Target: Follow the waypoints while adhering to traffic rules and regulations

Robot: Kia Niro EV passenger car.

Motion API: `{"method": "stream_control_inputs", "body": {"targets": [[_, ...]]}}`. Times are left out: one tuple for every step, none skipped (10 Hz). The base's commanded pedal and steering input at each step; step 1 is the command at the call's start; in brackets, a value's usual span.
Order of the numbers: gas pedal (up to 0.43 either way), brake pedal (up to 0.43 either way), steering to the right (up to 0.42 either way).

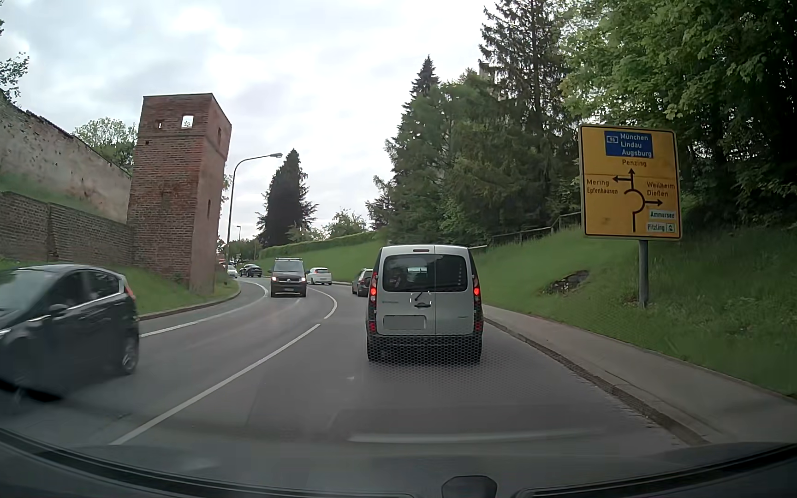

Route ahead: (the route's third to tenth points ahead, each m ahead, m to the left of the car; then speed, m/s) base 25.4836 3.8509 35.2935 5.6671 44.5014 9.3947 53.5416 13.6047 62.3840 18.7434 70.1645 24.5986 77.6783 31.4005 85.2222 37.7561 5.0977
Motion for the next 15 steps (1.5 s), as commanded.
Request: {"method": "stream_control_inputs", "body": {"targets": [[0.0, 0.0, -0.013], [0.0, 0.0, -0.013], [0.0, 0.0, -0.013], [0.0, 0.0, -0.013], [0.0, 0.0, -0.013], [0.0, 0.0, -0.013], [0.0, 0.0, -0.013], [0.0, 0.0, -0.013], [0.0, 0.0, -0.013], [0.0, 0.0, -0.013], [0.0, 0.0, -0.013], [0.0, 0.0, -0.013], [0.0, 0.0, -0.014], [0.0, 0.0, -0.013], [0.0, 0.0, -0.014]]}}
